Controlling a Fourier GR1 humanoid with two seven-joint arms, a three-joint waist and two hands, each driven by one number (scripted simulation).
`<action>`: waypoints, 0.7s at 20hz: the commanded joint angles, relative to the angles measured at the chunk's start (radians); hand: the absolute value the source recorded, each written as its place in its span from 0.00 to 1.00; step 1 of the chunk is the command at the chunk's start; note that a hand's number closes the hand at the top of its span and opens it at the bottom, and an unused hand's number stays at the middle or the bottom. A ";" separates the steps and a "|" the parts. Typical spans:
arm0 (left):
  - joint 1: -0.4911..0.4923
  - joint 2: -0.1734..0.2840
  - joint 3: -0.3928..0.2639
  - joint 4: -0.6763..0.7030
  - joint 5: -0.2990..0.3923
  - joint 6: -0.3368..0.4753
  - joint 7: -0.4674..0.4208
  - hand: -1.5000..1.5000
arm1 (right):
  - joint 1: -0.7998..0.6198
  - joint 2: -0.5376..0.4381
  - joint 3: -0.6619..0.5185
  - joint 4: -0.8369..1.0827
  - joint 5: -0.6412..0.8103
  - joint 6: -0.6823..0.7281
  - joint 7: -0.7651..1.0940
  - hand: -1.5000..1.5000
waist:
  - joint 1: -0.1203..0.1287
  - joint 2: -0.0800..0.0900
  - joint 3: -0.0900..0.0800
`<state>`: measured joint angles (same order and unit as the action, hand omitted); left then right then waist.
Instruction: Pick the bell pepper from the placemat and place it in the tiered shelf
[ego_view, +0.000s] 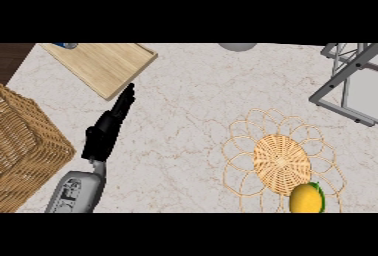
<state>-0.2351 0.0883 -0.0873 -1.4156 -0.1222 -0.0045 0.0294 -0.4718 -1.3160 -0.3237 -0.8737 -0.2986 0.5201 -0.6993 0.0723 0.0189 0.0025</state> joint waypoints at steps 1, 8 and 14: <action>0.019 -0.012 -0.011 -0.003 -0.014 0.012 -0.019 0.50 | -0.101 0.008 0.056 0.070 0.048 0.103 -0.126 1.00 | -0.008 -0.003 -0.001; -0.004 0.007 0.013 -0.035 0.023 -0.022 0.035 0.50 | -0.204 0.166 0.147 0.080 0.172 -0.111 -0.274 1.00 | -0.004 -0.004 0.000; 0.005 -0.011 -0.008 -0.008 -0.007 -0.003 0.012 0.50 | -0.322 0.250 0.160 0.210 0.070 0.058 -0.136 1.00 | 0.001 -0.004 -0.001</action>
<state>-0.2353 0.0791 -0.0880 -1.4210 -0.1269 -0.0037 0.0357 -0.7388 -1.1341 -0.1635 -0.7180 -0.1448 0.3781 -0.8308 0.0670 0.0164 0.0019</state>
